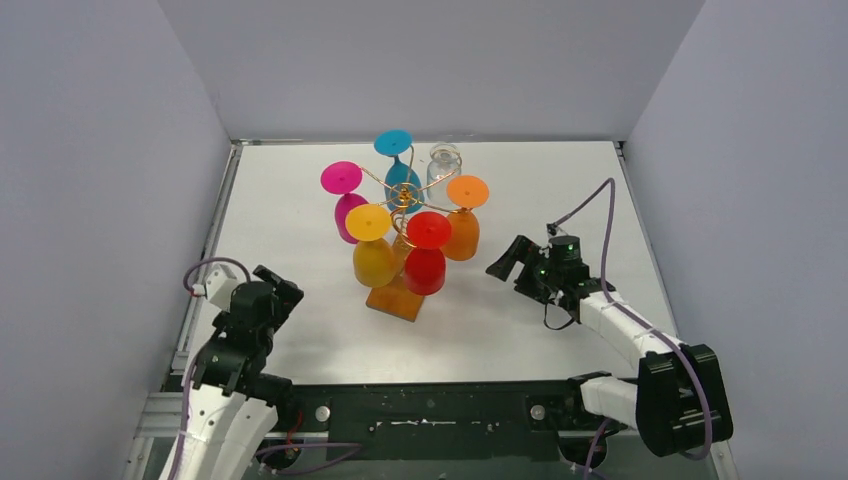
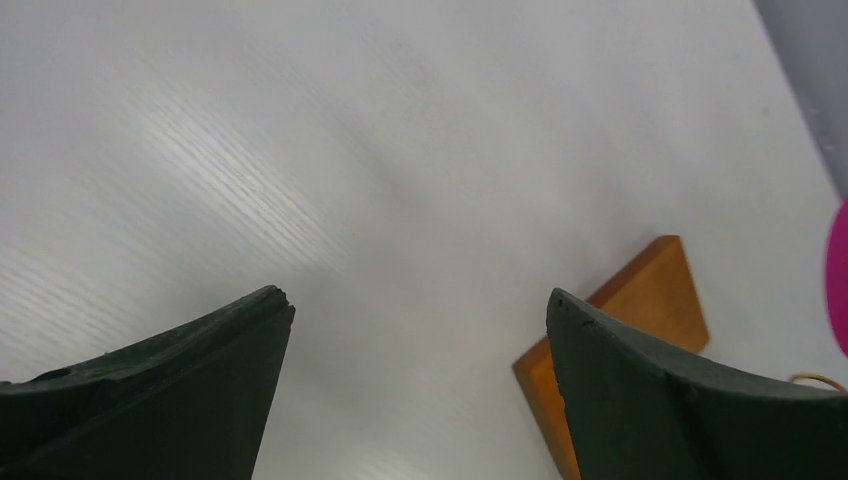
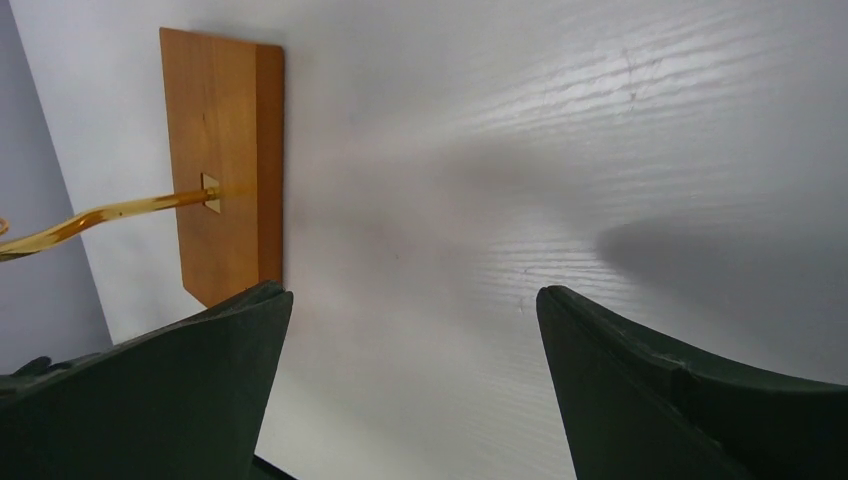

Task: Take the wine glass off the wine glass rack
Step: Move the wine rack to the center of the board, then pick up the wine glass from the wine rack.

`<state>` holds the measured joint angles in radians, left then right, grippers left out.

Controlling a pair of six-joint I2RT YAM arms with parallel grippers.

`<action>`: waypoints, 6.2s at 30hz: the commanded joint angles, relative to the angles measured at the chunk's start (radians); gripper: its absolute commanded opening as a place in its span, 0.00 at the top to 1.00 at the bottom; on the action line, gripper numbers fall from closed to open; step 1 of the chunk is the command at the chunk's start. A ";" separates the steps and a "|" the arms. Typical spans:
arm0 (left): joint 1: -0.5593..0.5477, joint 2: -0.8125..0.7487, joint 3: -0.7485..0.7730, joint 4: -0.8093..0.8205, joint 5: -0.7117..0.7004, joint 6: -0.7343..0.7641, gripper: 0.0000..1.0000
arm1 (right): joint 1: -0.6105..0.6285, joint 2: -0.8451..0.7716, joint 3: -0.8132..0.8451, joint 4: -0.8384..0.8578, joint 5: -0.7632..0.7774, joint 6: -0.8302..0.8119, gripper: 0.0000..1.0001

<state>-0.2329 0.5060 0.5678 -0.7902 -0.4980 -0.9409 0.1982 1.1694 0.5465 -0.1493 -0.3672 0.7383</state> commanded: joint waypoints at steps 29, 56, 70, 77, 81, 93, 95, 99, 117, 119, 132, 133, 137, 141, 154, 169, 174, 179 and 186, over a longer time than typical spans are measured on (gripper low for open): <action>-0.035 0.293 -0.373 0.776 0.687 -0.311 0.06 | 0.407 0.686 -0.026 1.050 -0.087 0.643 0.07; -0.212 0.970 -0.370 1.645 0.511 -0.562 0.20 | 0.339 0.755 0.148 0.946 -0.084 0.619 0.08; -0.215 1.118 -0.345 1.750 0.513 -0.588 0.22 | 0.220 0.741 0.211 0.852 -0.093 0.564 0.07; -0.217 0.911 -0.395 1.463 0.469 -0.507 0.20 | 0.154 0.557 0.042 0.797 0.010 0.527 0.05; -0.217 0.727 -0.440 1.260 0.400 -0.504 0.20 | 0.117 0.406 -0.016 0.672 0.034 0.467 0.03; -0.199 0.095 -0.333 0.501 0.196 -0.320 0.15 | 0.061 -0.329 0.055 0.067 0.336 0.206 0.00; -0.190 0.032 -0.291 0.421 0.159 -0.286 0.15 | 0.064 -0.393 0.126 0.048 0.357 0.132 0.00; -0.183 0.005 -0.197 0.343 0.096 -0.204 0.15 | 0.065 -0.365 0.356 -0.073 0.325 -0.019 0.00; -0.148 0.137 0.113 0.317 0.167 0.102 0.13 | 0.330 -0.039 0.799 -0.164 0.004 0.255 0.14; -0.146 0.113 0.072 0.355 0.175 0.088 0.13 | 0.334 -0.018 0.800 -0.209 0.008 0.222 0.15; -0.143 0.069 0.098 0.308 0.111 0.046 0.13 | 0.348 -0.088 0.619 0.001 0.155 0.194 0.22; -0.143 0.071 0.102 0.309 0.107 0.039 0.13 | 0.348 -0.082 0.619 0.032 0.142 0.197 0.22; -0.143 0.073 0.114 0.310 0.108 0.032 0.13 | 0.361 -0.066 0.632 0.052 0.103 0.219 0.29; -0.143 0.042 0.090 0.295 0.104 0.007 0.14 | 0.378 -0.047 0.663 -0.038 0.074 0.238 0.29; -0.143 0.023 0.085 0.301 0.099 0.004 0.12 | 0.377 -0.004 0.616 0.024 -0.041 0.310 0.49; -0.143 0.020 0.076 0.295 0.128 -0.033 0.12 | 0.375 0.015 0.606 0.073 -0.090 0.374 0.81; -0.143 0.020 0.077 0.293 0.130 -0.037 0.12 | 0.363 0.007 0.603 0.081 -0.096 0.408 0.88; -0.143 0.009 0.082 0.279 0.131 -0.054 0.12 | 0.345 -0.005 0.591 0.114 -0.098 0.459 0.99; -0.143 -0.008 0.082 0.263 0.132 -0.065 0.12 | 0.343 -0.001 0.588 0.178 -0.120 0.537 1.00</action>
<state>-0.3824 0.5110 0.6342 -0.5163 -0.3668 -0.9916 0.5453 1.1854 1.1328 -0.0875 -0.4591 1.2049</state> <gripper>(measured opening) 0.882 0.049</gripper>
